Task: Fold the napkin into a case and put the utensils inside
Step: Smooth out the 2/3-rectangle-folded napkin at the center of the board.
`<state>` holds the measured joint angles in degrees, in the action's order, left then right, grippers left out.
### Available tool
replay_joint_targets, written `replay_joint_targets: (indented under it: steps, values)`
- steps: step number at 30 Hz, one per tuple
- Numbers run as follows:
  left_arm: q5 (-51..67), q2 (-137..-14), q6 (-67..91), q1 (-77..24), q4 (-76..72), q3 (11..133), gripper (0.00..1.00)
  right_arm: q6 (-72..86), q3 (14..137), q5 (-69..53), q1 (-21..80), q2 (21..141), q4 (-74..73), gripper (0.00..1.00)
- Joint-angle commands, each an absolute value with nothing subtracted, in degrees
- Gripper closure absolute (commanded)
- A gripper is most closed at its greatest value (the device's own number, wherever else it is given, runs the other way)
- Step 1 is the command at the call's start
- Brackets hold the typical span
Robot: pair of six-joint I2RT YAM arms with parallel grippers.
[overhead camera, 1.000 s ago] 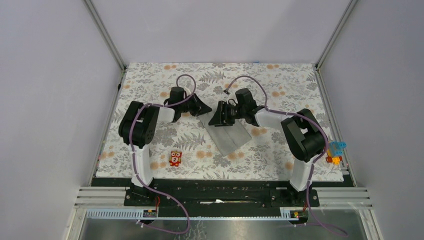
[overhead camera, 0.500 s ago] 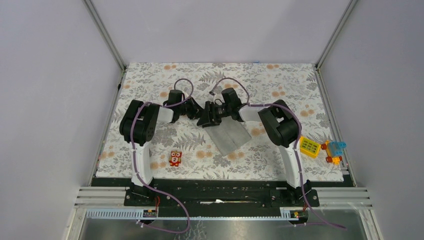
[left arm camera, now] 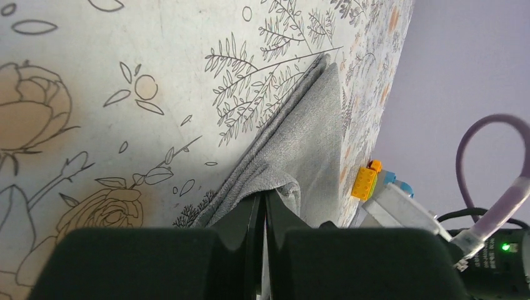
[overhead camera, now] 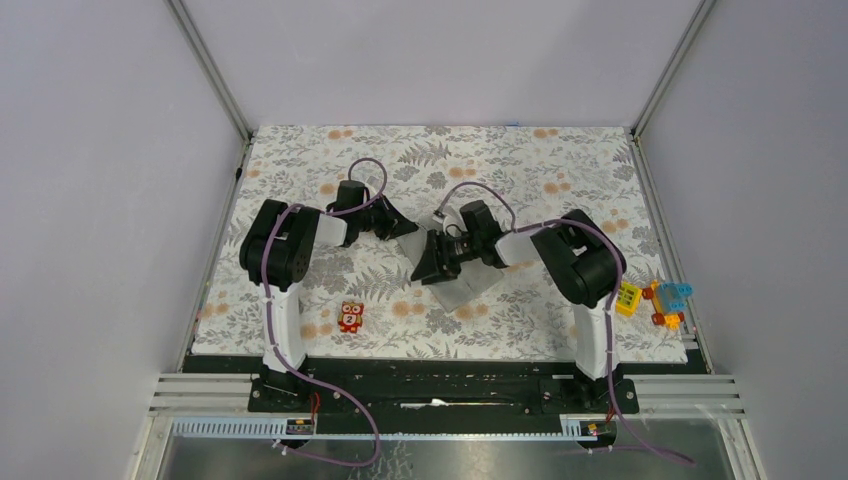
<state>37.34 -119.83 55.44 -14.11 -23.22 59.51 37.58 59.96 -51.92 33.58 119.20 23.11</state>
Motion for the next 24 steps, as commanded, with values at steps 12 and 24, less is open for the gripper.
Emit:
replay_joint_targets:
  steps: [12, 24]
  values:
    - [34.4, -121.5, 52.6, -13.5, -20.8, 60.2, 0.94, 36.5, 36.7, -53.1, 33.8, 102.7, 26.3, 0.36]
    - [35.9, -112.9, 50.3, -14.0, -13.9, 63.8, 0.59, 29.0, 36.3, -34.5, 23.7, 82.0, -2.2, 0.34]
